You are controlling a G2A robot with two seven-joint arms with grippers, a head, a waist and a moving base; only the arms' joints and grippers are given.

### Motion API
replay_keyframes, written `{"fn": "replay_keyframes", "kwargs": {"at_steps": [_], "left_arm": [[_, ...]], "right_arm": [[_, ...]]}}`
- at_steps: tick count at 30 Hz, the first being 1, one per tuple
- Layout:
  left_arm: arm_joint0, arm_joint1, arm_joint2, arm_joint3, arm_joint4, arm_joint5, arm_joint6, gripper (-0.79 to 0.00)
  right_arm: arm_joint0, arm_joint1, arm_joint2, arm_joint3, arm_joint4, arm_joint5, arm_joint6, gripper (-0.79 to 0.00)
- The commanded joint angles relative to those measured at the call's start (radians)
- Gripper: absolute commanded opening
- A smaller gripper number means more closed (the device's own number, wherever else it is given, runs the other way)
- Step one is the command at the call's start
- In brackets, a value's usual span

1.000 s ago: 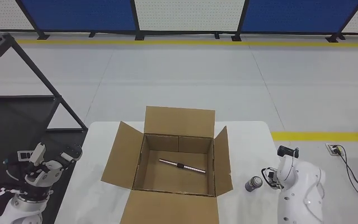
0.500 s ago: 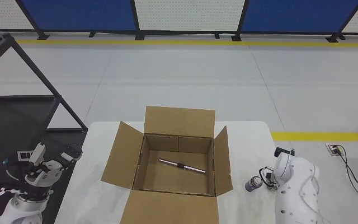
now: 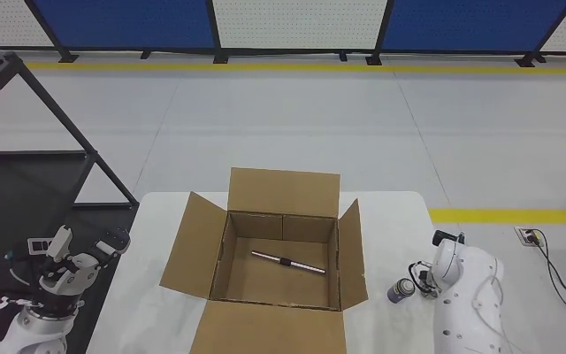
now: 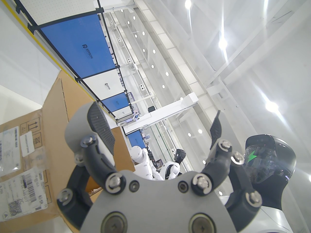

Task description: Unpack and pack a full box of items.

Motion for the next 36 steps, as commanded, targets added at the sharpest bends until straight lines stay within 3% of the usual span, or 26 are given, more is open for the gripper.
{"fn": "replay_keyframes", "kwargs": {"at_steps": [1,13,15,16,17,18,27,36], "left_arm": [[0.000,0.000,0.000,0.000,0.000,0.000,0.000,0.000],[0.000,0.000,0.000,0.000,0.000,0.000,0.000,0.000],[0.000,0.000,0.000,0.000,0.000,0.000,0.000,0.000],[0.000,0.000,0.000,0.000,0.000,0.000,0.000,0.000],[0.000,0.000,0.000,0.000,0.000,0.000,0.000,0.000],[0.000,0.000,0.000,0.000,0.000,0.000,0.000,0.000],[0.000,0.000,0.000,0.000,0.000,0.000,0.000,0.000],[0.000,0.000,0.000,0.000,0.000,0.000,0.000,0.000]], "right_arm": [[-0.001,-0.001,0.002,-0.004,0.005,-0.004,0.000,-0.413],[0.018,-0.006,0.005,0.062,-0.014,0.000,0.000,-0.400],[0.021,-0.006,0.008,0.068,-0.014,0.001,0.000,-0.305],[0.023,-0.005,0.010,0.071,-0.016,0.000,0.000,-0.145],[0.025,-0.005,0.011,0.073,-0.017,-0.001,0.000,-0.037],[0.026,-0.005,0.014,0.074,-0.015,-0.001,0.000,0.000],[0.020,-0.005,0.044,-0.010,0.010,0.013,0.000,0.000],[-0.055,-0.019,0.048,-0.461,0.240,-0.058,0.000,0.000]]}}
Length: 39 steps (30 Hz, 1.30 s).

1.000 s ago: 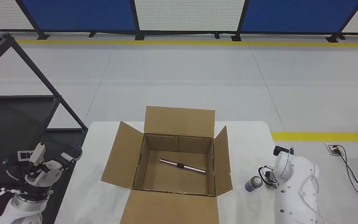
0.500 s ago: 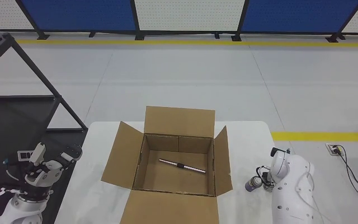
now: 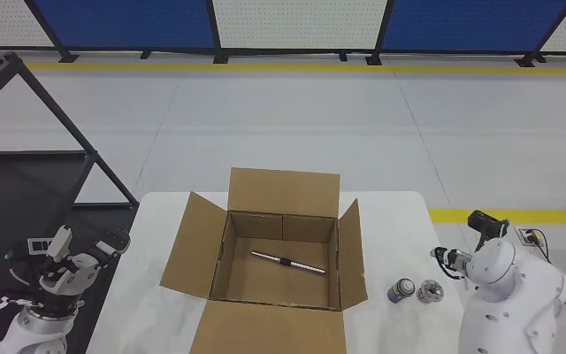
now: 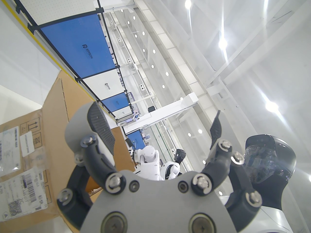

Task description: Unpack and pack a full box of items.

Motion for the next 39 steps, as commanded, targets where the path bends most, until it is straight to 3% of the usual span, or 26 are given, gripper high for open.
{"fn": "replay_keyframes", "kwargs": {"at_steps": [1,8,12,20,24,35,39], "left_arm": [[0.000,0.000,0.000,0.000,0.000,0.000,0.000,0.000],[0.000,0.000,0.000,0.000,0.000,0.000,0.000,0.000],[0.000,0.000,0.000,0.000,0.000,0.000,0.000,0.000],[0.000,0.000,0.000,0.000,0.000,0.000,0.000,0.000],[0.000,0.000,0.000,0.000,0.000,0.000,0.000,0.000],[0.000,0.000,0.000,0.000,0.000,0.000,0.000,0.000],[0.000,0.000,0.000,0.000,0.000,0.000,0.000,0.000]], "right_arm": [[-0.030,-0.005,-0.018,-0.134,0.104,-0.031,0.000,0.000],[-0.143,-0.007,-0.165,-0.418,0.381,-0.163,0.000,0.000],[-0.186,0.009,-0.289,-0.494,0.429,-0.271,0.000,0.000],[-0.135,0.049,-0.537,-0.442,0.535,-0.411,0.000,0.000],[-0.064,0.091,-0.639,-0.391,0.584,-0.413,0.000,0.000],[-0.059,0.099,-0.637,-0.386,0.579,-0.413,0.000,0.000],[-0.083,0.110,-0.697,-0.323,0.580,-0.521,-0.108,0.000]]}}
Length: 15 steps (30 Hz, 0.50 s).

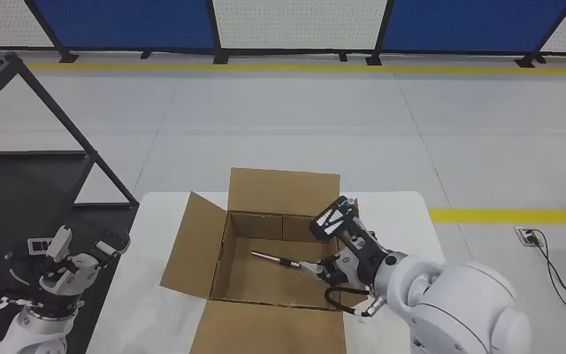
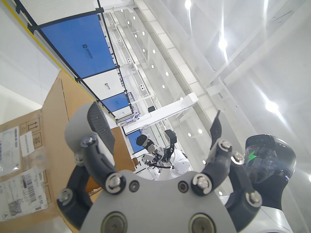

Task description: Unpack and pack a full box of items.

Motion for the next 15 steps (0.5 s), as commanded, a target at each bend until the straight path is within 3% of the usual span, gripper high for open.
{"fn": "replay_keyframes", "kwargs": {"at_steps": [1,6,15], "left_arm": [[0.000,0.000,0.000,0.000,0.000,0.000,0.000,0.000],[0.000,0.000,0.000,0.000,0.000,0.000,0.000,0.000],[0.000,0.000,0.000,0.000,0.000,0.000,0.000,0.000]], "right_arm": [[0.030,0.010,-0.062,0.073,-0.030,-0.058,-0.063,0.000],[0.237,0.027,-0.206,0.303,-0.025,-0.061,-0.065,0.000],[0.627,0.042,-0.517,0.808,0.154,-0.047,-0.052,0.000]]}}
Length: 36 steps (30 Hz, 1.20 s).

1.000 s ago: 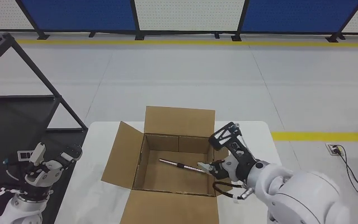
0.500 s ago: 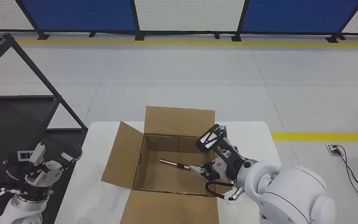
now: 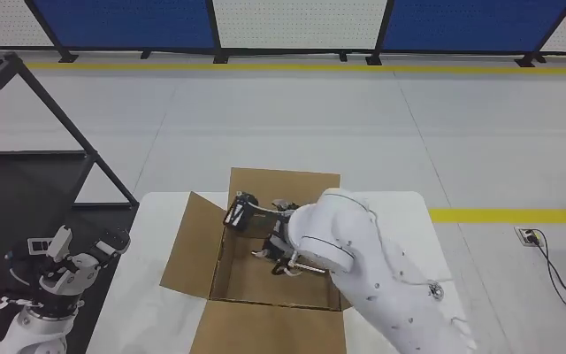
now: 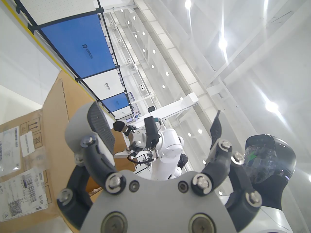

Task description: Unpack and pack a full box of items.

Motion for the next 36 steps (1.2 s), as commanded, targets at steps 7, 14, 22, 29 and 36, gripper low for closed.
{"fn": "replay_keyframes", "kwargs": {"at_steps": [7,14,22,29,36], "left_arm": [[0.000,0.000,0.000,0.000,0.000,0.000,0.000,0.000],[0.000,0.000,0.000,0.000,0.000,0.000,0.000,0.000],[0.000,0.000,0.000,0.000,0.000,0.000,0.000,0.000],[0.000,0.000,0.000,0.000,0.000,0.000,0.000,0.000],[0.000,0.000,0.000,0.000,0.000,0.000,0.000,0.000]], "right_arm": [[0.206,0.008,-0.286,0.337,0.225,-0.008,-0.008,0.000],[0.284,0.014,-0.452,0.420,0.327,0.025,0.025,0.000],[0.284,0.014,-0.452,0.420,0.327,0.025,0.025,0.000],[0.265,0.004,-0.465,0.473,0.297,-0.013,-0.064,0.000],[0.297,-0.064,-0.538,0.677,0.337,-0.191,-0.191,0.000]]}}
